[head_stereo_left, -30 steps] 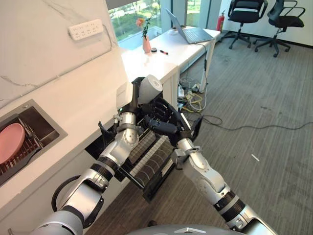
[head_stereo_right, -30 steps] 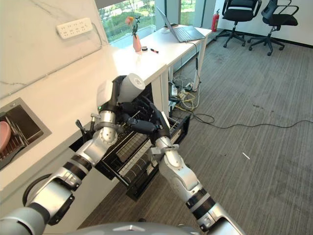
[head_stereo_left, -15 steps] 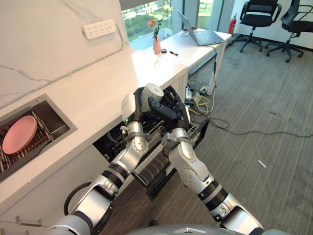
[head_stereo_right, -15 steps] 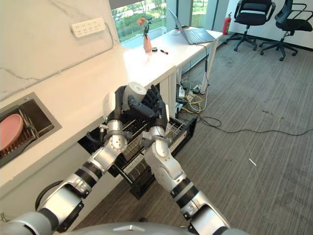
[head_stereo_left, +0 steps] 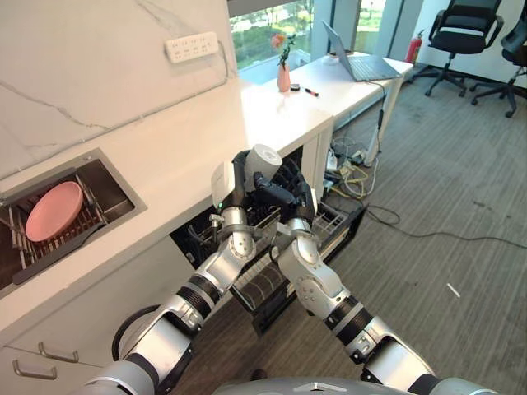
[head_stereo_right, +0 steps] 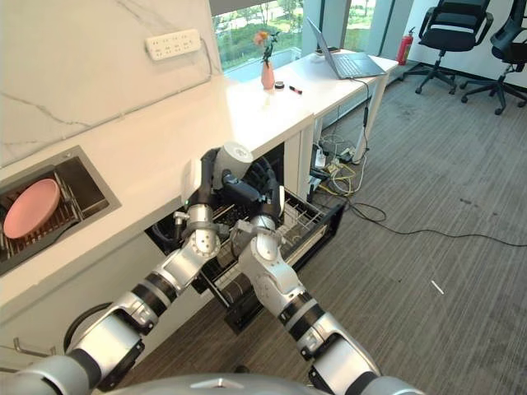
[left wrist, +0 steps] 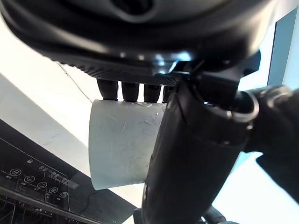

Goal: Place the dishes in the dishwasher.

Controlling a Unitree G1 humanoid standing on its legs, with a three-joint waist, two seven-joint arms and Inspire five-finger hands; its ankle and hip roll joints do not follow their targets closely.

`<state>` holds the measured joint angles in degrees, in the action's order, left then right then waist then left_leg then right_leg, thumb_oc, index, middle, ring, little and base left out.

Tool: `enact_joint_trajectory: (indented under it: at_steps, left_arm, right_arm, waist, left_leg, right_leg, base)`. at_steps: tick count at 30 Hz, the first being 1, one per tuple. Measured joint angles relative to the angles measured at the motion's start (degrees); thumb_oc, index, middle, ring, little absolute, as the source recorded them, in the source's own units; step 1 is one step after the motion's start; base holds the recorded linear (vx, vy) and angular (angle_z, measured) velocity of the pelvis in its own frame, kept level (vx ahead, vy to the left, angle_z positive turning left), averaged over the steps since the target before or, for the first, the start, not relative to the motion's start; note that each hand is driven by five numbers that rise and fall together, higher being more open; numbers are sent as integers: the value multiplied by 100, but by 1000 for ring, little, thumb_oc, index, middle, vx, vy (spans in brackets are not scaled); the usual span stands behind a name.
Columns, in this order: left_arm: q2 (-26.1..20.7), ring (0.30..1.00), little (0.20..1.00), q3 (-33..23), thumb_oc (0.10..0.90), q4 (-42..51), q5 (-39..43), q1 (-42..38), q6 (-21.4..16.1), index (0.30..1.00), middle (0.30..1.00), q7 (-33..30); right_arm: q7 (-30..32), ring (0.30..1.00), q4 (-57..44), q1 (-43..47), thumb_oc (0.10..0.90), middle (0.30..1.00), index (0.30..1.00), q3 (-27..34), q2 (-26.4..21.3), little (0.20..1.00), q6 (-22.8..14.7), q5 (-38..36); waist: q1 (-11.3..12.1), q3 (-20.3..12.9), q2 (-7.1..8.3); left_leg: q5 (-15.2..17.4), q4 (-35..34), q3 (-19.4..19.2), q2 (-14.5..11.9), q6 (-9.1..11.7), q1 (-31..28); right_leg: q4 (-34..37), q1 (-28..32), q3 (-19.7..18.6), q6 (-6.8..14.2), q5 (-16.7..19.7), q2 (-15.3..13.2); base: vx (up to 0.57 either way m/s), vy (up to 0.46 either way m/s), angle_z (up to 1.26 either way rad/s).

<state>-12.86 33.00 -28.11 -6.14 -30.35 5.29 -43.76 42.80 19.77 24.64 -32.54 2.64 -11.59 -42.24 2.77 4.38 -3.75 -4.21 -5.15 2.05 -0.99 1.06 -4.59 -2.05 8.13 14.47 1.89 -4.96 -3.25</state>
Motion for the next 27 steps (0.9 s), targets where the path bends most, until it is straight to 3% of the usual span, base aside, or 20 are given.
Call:
enact_joint_trajectory:
  at_steps: [6, 8, 20, 27]
  left_arm:
    - [1, 300, 300, 56, 400, -85, -9, 0, 0, 300, 300, 1]
    - [-14, 300, 300, 94, 400, -123, -11, 0, 8, 300, 300, 68]
    - [-261, 300, 300, 174, 400, -129, -13, 6, 6, 300, 300, 779]
    - [-247, 300, 300, 376, 400, -128, -6, -4, -239, 300, 300, 1119]
  right_arm:
    - [58, 900, 201, 3, 800, 900, 900, 0, 33, 900, -40, -91]
    - [-66, 900, 461, 17, 800, 900, 900, 42, 66, 900, -94, -431]
    - [-1434, 900, 859, 19, 800, 900, 900, 60, -164, 900, -18, -1048]
    - [-2220, 900, 1134, 183, 800, 900, 900, 212, -496, 900, 25, -1407]
  waist:
    - [-2, -19, 33]
    - [0, -72, 101]
    - [56, -142, 216]
    - [157, -142, 216]
  left_leg:
    - [-1, 0, 12, 2, 0, 28]
    - [-2, 1, 21, 2, 1, 40]
    - [-2, 0, 36, 9, 1, 66]
    - [-6, 0, 126, 13, 8, 128]
  right_leg:
    - [22, -1, 38, 0, 0, 2]
    - [29, -3, 57, -4, -3, 4]
    - [82, 3, 75, -3, -3, 3]
    - [132, 0, 163, -3, -2, 11]
  base:
    - [2, 3, 1]
    - [5, 6, 2]
    - [0, -1, 0]
    - [-5, -19, 6]
